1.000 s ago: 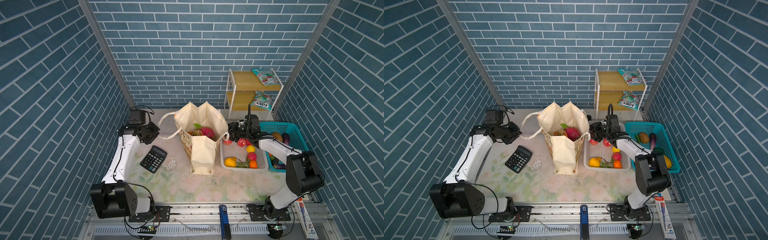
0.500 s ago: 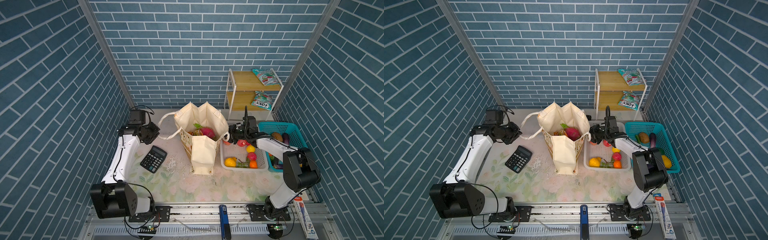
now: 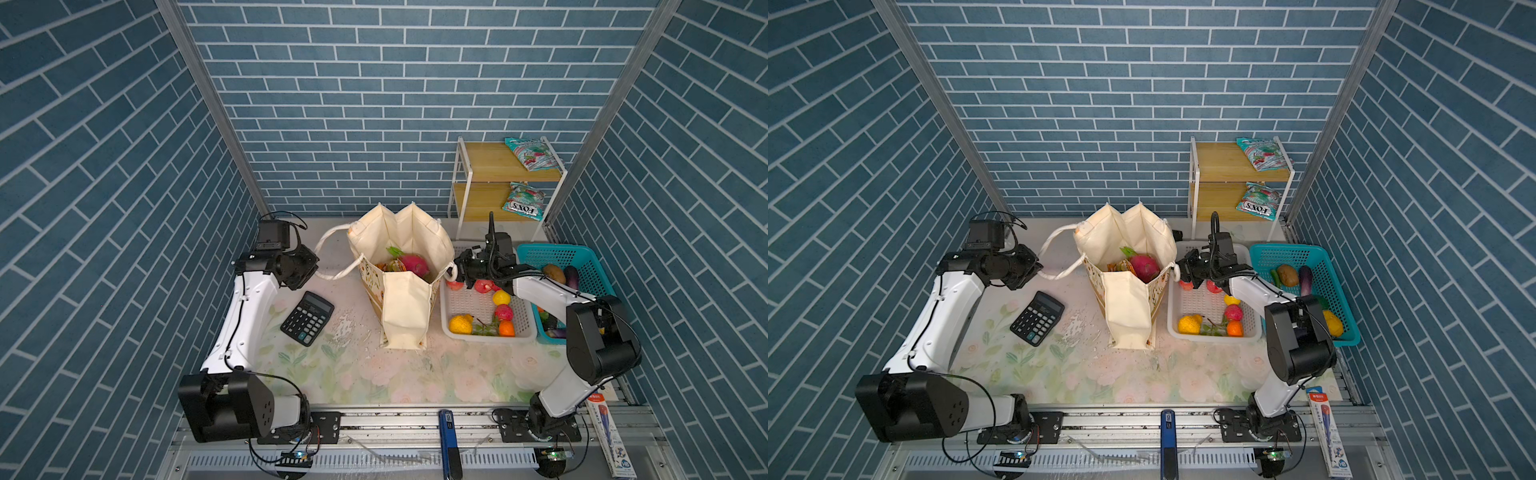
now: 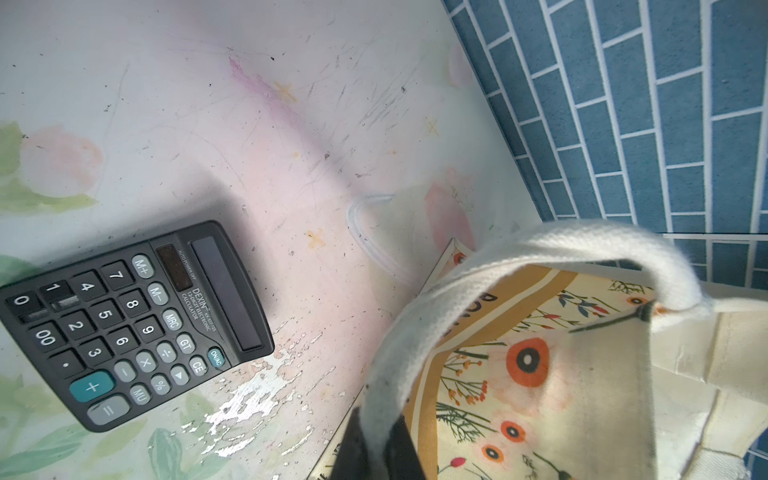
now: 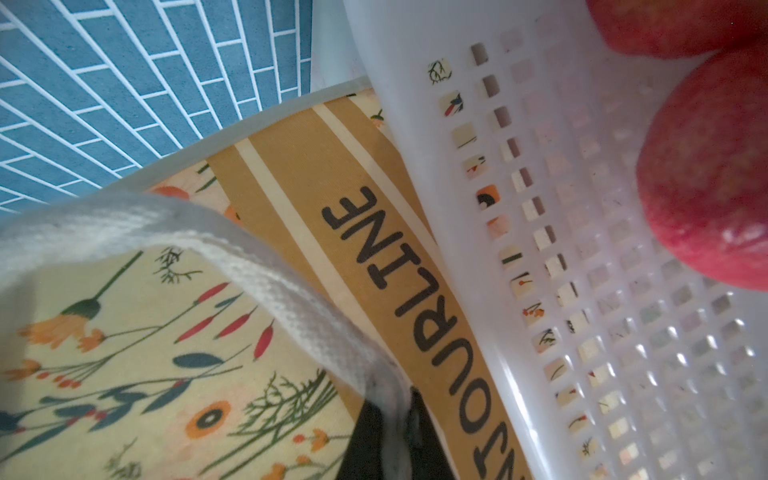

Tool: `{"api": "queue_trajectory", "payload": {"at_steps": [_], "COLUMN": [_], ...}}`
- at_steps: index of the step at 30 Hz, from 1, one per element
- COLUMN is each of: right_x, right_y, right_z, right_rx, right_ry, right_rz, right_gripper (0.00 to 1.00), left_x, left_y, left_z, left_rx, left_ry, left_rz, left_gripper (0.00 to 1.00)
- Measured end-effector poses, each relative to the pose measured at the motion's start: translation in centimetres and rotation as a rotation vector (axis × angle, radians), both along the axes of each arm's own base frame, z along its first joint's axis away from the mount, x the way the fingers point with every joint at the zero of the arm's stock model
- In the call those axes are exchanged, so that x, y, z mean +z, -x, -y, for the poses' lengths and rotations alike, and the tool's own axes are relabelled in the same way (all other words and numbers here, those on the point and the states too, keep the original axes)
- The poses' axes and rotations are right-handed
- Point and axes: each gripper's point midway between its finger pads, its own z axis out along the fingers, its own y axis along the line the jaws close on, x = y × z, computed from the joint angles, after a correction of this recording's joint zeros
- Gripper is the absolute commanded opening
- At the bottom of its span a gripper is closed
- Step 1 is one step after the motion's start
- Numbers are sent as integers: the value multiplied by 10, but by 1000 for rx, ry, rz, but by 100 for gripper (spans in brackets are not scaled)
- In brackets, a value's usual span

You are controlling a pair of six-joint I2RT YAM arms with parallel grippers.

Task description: Place the food into the grocery bag and tie it

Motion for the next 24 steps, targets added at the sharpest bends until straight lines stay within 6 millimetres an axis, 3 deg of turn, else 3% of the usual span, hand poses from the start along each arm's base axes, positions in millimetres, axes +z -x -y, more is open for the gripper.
{"api": "queue_trajectory", "payload": {"at_steps": [4, 9, 16, 24], "right_x": [12, 42, 75, 147], "right_y": [0, -1, 0, -5], "right_z": [12, 33, 51, 55], "right_rx": [-34, -91, -117, -86], "right_ry": [17, 38, 96, 154], "right_rz": [21, 110, 230, 510], "right_gripper": [6, 3, 0, 0], "left_x": [4, 17, 59, 112], "left_y": [-1, -3, -8, -13], "left_z": [0, -3, -6, -2], "left_rx": [1, 8, 9, -25], "left_ry": [-2, -12, -32, -36], "left_rz": [8, 31, 118, 244], "left_gripper": [0, 0, 0, 0]}}
